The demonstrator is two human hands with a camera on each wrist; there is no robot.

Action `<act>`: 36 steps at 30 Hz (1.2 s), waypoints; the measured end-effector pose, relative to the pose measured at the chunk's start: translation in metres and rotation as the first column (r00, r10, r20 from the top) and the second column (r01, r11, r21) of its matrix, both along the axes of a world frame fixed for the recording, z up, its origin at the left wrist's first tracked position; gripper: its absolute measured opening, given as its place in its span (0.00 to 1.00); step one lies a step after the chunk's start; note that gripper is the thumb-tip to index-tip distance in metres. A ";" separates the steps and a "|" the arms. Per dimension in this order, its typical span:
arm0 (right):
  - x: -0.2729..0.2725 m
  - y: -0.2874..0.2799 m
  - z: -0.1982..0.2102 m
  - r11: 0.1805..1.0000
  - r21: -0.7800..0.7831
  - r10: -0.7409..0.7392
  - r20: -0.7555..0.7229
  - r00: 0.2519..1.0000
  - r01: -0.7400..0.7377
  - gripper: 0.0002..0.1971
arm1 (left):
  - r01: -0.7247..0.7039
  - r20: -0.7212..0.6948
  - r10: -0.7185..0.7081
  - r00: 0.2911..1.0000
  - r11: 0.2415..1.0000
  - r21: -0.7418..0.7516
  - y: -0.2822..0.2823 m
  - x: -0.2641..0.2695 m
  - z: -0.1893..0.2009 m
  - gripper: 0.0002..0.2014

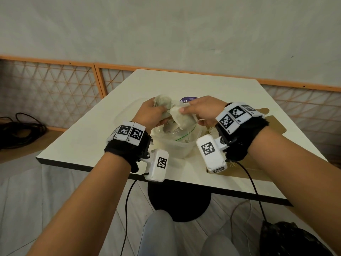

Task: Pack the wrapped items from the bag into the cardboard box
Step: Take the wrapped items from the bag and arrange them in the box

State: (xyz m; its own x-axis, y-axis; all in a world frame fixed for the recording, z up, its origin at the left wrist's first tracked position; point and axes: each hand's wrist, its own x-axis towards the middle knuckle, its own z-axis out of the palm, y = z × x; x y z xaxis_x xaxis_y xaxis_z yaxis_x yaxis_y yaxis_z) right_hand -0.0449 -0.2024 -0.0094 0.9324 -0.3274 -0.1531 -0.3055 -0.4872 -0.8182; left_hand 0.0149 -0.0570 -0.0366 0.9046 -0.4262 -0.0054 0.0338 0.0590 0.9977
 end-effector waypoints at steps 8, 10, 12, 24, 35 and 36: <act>-0.006 -0.008 0.004 0.995 -0.060 -0.057 0.266 0.962 0.076 0.11 | -0.093 -0.016 0.092 0.996 0.992 -0.087 0.003 0.005 0.007 0.13; -0.016 -0.018 0.012 0.997 0.020 -0.073 0.315 0.946 0.070 0.09 | -0.096 -0.036 0.092 0.995 0.988 -0.118 0.002 0.006 0.010 0.14; -0.030 -0.028 0.021 0.993 0.111 -0.069 0.329 0.942 0.035 0.06 | -0.061 -0.048 0.055 0.997 0.987 -0.148 -0.004 0.003 0.014 0.13; -0.108 -0.095 0.006 0.930 0.363 -0.162 0.263 0.951 0.058 0.09 | 0.289 -0.113 -0.304 0.946 0.948 -0.134 -0.105 -0.069 0.017 0.10; -0.135 -0.127 -0.035 0.851 0.418 -0.429 0.201 0.881 0.319 0.14 | 0.439 -0.185 -0.433 0.882 0.899 -0.009 -0.139 -0.098 -0.034 0.09; -0.137 -0.129 -0.038 0.861 0.393 -0.431 0.221 0.875 0.324 0.14 | 0.418 -0.200 -0.414 0.888 0.908 -0.026 -0.138 -0.098 -0.037 0.08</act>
State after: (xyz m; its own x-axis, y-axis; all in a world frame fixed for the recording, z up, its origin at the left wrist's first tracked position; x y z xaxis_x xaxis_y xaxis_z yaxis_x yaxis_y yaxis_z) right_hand -0.1824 -0.3316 -0.0475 0.7647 -0.6417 -0.0592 -0.1314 -0.0653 -0.9892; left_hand -0.0834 -0.1950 -0.0731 0.6241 -0.7614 -0.1753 0.2469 -0.0207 0.9688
